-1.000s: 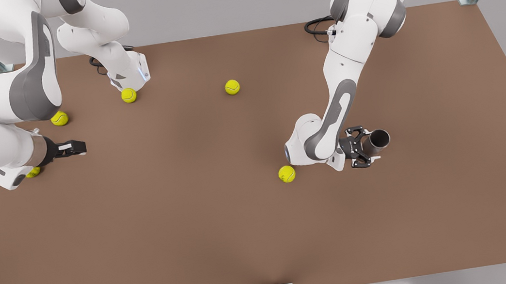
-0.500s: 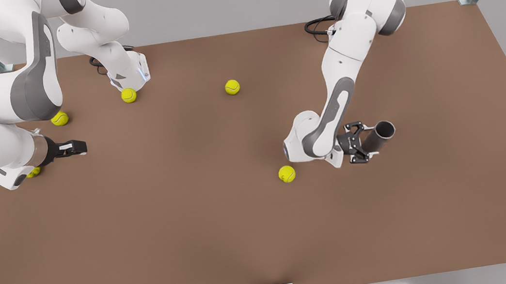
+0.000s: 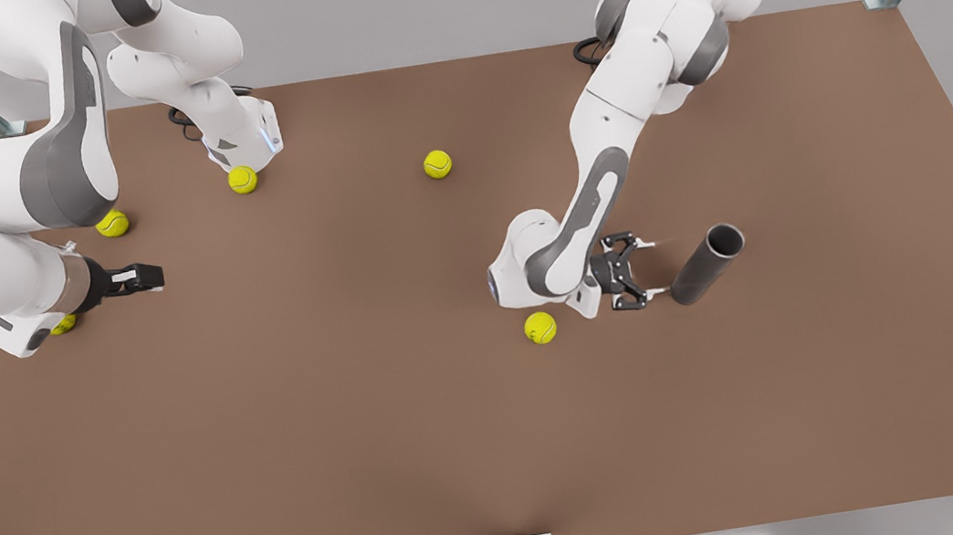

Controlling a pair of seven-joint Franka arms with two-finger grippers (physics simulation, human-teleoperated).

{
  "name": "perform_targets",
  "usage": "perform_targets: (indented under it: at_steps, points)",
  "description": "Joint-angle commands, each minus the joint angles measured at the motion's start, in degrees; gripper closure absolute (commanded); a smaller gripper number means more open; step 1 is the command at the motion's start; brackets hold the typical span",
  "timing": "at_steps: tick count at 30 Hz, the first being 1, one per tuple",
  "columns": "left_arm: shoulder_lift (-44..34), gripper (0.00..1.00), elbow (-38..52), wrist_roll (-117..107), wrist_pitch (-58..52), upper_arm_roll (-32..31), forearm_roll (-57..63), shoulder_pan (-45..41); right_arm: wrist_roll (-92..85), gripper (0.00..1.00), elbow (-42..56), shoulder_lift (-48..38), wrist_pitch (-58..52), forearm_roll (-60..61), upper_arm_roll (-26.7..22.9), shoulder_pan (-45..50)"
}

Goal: Put the tennis tube upright

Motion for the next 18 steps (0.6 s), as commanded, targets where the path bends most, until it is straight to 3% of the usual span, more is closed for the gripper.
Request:
perform_targets:
  at_steps: [1, 2, 3, 6, 7, 9, 12, 16, 18]
  points:
    - [0.0, 0.00, 4.7, 15.3, -3.7, -0.6, -3.9, -0.8, -0.1, 0.00, 0.0, -0.1, 0.0, 0.0, 0.0, -0.1]
    - [-0.3, 0.00, 12.1, 30.1, -3.2, -0.5, -7.2, 0.2, -0.1, 0.00, 0.0, -0.1, 0.0, 0.0, 0.0, -0.1]
    - [-1.7, 0.00, 13.9, 44.3, 0.7, 0.2, -7.4, 2.0, -0.1, 0.00, 0.0, -0.1, 0.0, 0.0, 0.0, -0.1]
    - [-5.9, 0.00, 14.0, 75.4, 22.7, 0.2, -15.3, 10.5, -0.1, 0.00, 0.1, -0.1, 0.0, 0.0, 0.0, -0.1]
    - [-7.7, 0.00, 14.8, 89.9, 23.5, 0.0, -18.2, 13.5, -0.1, 0.00, 0.1, -0.1, 0.0, 0.0, 0.0, -0.1]
    - [-17.4, 0.00, 13.1, 111.8, 26.7, -0.2, -35.6, 21.4, -0.1, 0.00, 0.2, -0.1, 0.0, 0.0, 0.0, -0.1]
    - [-34.8, 0.00, 3.7, 121.1, 24.4, 4.6, -50.7, 23.4, -0.1, 0.00, 0.4, -0.1, 0.0, -1.0, 0.0, -0.1]
    - [-39.4, 0.00, 0.6, 131.2, 24.8, 5.8, -52.8, 23.4, -0.1, 0.00, 1.3, -0.1, 0.1, -1.7, 0.0, -0.1]
    - [-38.2, 0.00, 0.6, 131.2, 26.2, 5.8, -53.0, 23.8, 0.0, 0.00, 1.3, -0.4, 0.1, -2.0, 0.0, -0.1]
